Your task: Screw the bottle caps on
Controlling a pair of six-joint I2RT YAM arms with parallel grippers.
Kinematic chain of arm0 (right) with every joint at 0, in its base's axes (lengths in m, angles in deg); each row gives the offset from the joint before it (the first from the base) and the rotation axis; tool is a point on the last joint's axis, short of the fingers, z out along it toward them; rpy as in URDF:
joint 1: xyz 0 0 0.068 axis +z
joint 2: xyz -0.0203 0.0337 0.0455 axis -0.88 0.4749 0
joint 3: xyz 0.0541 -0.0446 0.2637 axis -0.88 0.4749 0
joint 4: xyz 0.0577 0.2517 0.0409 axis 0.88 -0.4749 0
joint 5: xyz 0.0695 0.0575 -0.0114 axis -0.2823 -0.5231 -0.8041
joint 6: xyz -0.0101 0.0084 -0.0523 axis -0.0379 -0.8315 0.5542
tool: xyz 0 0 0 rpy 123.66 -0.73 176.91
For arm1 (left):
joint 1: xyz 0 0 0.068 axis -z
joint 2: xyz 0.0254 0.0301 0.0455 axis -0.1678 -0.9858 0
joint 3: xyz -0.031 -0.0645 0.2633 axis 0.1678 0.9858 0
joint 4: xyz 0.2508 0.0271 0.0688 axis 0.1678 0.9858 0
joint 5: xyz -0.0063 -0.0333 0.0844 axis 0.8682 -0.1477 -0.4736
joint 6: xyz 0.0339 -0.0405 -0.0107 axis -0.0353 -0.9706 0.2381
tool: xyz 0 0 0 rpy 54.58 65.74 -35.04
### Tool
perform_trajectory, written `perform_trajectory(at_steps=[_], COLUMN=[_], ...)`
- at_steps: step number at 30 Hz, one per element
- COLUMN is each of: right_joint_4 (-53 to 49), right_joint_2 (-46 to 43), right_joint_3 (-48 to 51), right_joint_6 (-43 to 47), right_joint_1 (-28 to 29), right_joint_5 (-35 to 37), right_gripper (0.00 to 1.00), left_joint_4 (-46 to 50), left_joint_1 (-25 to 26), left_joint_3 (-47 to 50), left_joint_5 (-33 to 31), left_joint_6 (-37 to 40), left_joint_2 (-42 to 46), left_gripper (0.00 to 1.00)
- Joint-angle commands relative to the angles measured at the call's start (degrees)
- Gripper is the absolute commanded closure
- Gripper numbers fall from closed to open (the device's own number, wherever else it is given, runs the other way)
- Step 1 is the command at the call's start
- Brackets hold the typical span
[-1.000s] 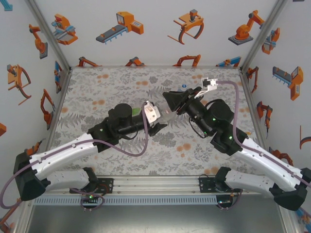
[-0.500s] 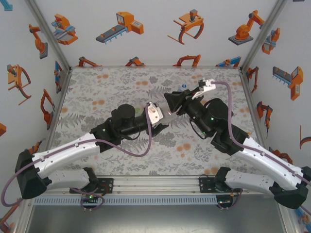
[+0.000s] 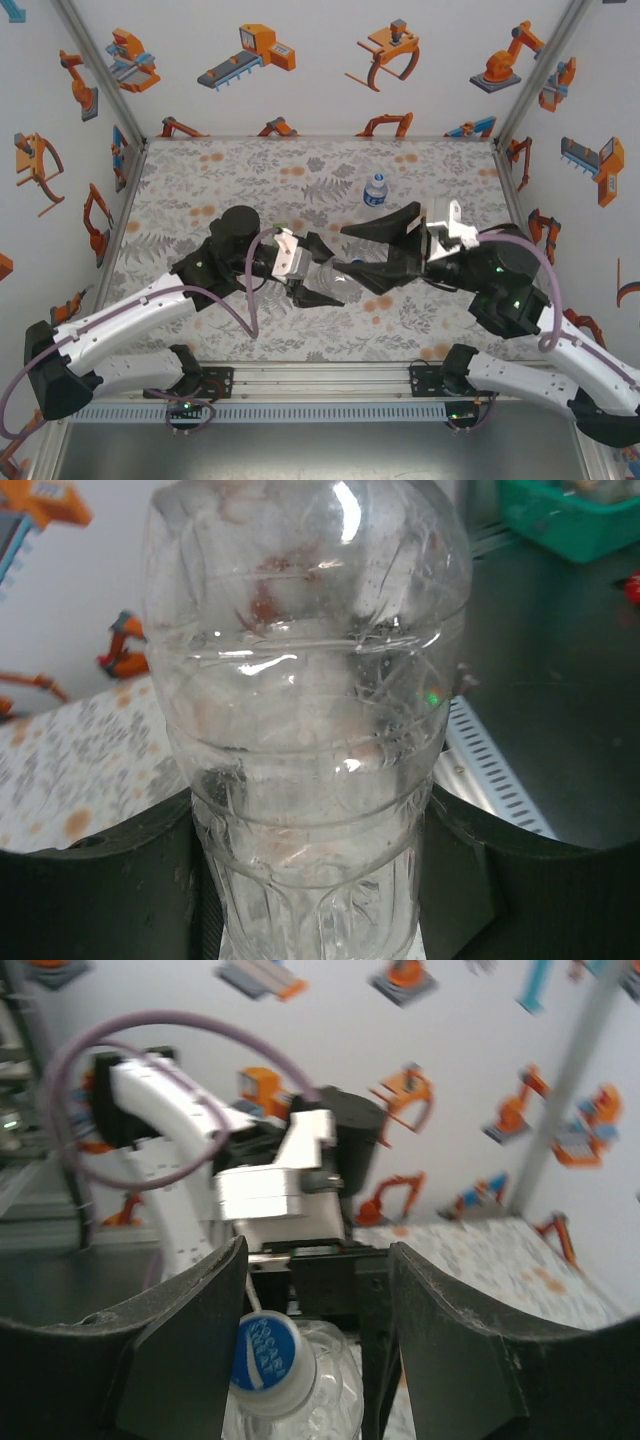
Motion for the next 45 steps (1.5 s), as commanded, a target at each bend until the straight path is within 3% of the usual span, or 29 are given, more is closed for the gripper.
perform_trajectory(at_steps=[1,9,12,25,31,34,35,40,45], right_joint_4=[7.7,12.7,13.8,19.0,16.9,16.5,15.6,6.1,4.1], right_joint_2=[0.1,2.4,3.0,2.4,2.6,2.6,2.5,0.7,-0.1], right_joint_3=[2.5,3.9,3.9,3.7,3.4,3.4,3.4,2.4,3.7], right_joint_6=[3.0,3.0,2.6,-1.6,-1.1,-0.7,0.0,4.9,3.8], right_joint_1=[0.2,0.2,0.3,0.2,0.3,0.2,0.2,0.3,0.3], right_joint_5=[-15.8,-22.7,-23.1,-23.4,-24.0,-24.1,-23.7,-13.1,-2.1], right_gripper=[0.45,0.5,0.55,0.55,0.69,0.87,1.0,1.0,1.0], left_joint_4=[-2.3,-2.2,-2.1,-1.6,-1.3,-1.2,-1.3,-1.1,-1.3], left_joint_1=[0.1,0.4,0.4,0.4,0.5,0.5,0.5,0.5,0.6], left_joint_3=[-2.9,-3.4,-3.3,-3.9,-4.3,-4.4,-4.4,-3.7,-2.5], left_joint_5=[10.5,12.2,12.3,13.2,13.6,13.6,13.5,9.5,-2.1], left_joint_6=[0.2,0.2,0.2,0.7,0.8,0.9,0.9,1.8,1.7], left_joint_2=[0.8,0.8,0.5,-0.8,-1.2,-1.2,-1.3,-0.6,0.3], left_gripper=[1.0,1.0,1.0,1.0,1.0,1.0,1.0,1.0,1.0])
